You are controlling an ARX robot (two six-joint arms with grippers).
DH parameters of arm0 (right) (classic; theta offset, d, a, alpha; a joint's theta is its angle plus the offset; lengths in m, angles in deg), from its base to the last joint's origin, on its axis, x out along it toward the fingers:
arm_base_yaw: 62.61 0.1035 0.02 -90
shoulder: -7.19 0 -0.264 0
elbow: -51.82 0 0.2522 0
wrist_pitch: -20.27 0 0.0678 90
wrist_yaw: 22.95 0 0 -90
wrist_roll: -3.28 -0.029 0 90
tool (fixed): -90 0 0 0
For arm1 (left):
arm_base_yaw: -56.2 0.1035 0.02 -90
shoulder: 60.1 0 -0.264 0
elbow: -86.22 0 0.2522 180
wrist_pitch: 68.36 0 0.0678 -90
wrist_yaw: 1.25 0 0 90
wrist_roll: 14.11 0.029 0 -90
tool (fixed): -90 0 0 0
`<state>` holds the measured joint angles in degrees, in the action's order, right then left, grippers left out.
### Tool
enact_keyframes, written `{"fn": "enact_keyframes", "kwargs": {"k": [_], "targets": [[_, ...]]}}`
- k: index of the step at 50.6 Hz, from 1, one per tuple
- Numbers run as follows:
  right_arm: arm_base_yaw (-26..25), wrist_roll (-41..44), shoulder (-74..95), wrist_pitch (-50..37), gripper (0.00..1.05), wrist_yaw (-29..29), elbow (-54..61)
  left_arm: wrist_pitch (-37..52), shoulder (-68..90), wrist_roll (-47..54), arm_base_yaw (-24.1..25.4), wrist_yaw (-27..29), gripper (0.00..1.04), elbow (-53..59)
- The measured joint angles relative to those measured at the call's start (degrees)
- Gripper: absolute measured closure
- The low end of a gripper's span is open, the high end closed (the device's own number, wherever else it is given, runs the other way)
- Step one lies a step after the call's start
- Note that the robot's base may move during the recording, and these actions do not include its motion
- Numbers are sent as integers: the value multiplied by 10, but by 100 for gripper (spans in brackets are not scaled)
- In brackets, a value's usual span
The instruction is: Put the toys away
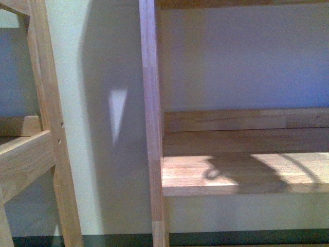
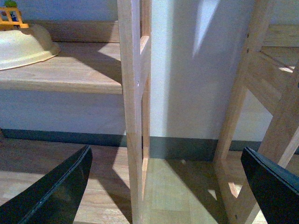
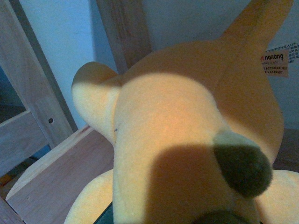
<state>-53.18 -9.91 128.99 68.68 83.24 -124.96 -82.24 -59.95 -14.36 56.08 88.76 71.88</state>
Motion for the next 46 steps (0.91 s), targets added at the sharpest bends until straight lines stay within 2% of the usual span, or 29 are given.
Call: {"fn": "enact_keyframes", "kwargs": {"k": [6, 16, 27, 35, 37, 46], "targets": [[1, -17, 3, -31, 85, 19, 12, 0, 0, 0, 0, 0, 6, 0], [2, -76, -38, -113, 85, 44, 124, 0, 0, 0, 0, 0, 6, 0], [-2, -101, -54, -135, 84, 49, 160, 0, 0, 0, 0, 0, 6, 0], [-7, -111, -59, -144, 60, 50, 169, 0, 0, 0, 0, 0, 6, 0], [-8, -114, -62, -150, 51, 50, 175, 0, 0, 0, 0, 0, 6, 0], [-8, -111, -78, -160, 27, 46, 198, 0, 0, 0, 0, 0, 6, 0]]}}
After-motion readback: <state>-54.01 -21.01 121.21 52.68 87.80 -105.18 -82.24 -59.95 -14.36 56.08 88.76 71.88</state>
